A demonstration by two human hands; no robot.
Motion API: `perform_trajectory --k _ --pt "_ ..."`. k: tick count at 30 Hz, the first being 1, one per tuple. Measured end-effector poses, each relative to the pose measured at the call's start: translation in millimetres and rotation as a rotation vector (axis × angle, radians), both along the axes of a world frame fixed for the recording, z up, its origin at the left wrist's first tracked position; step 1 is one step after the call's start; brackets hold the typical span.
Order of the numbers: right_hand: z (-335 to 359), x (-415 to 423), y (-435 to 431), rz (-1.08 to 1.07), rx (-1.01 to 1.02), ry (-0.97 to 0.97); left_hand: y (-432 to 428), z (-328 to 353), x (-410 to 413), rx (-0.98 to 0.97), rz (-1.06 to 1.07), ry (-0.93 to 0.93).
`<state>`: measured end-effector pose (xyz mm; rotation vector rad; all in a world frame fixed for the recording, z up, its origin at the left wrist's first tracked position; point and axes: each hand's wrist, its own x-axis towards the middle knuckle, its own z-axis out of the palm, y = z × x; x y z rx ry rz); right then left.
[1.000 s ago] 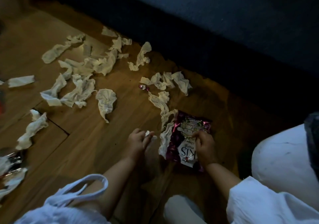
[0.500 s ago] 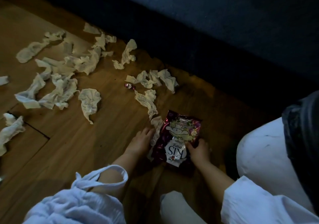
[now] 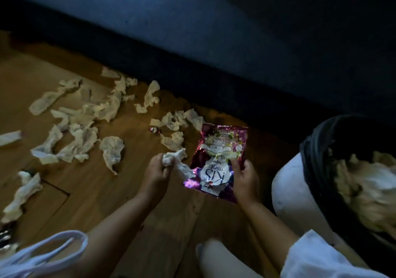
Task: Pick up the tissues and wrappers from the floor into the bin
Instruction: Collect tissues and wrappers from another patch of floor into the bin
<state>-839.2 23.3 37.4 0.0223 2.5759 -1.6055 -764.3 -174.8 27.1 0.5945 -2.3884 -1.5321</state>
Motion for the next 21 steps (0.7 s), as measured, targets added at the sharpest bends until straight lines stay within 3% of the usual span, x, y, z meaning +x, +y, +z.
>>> perform_trajectory --k 5,10,14,18,21 --pt "100.4 6.8 19.5 0.012 0.008 0.264 22.7 90.9 -19.9 0.181 -0.088 0.17" --pt "176.6 13.6 74.4 -0.211 0.03 0.436 84.8 168.6 -46.8 0.36 -0.36 0.243" --pt "199.4 8.9 128.3 -0.465 0.06 0.399 160.5 199.4 -66.7 0.558 -0.412 0.16" --pt "199.8 -0.2 172.2 -0.667 0.113 0.232 224.4 207.1 -84.3 0.507 -0.496 -0.012" --pt "189.2 -9.7 201.6 -0.693 0.171 0.098 256.3 204.3 -97.9 0.497 -0.549 -0.114"
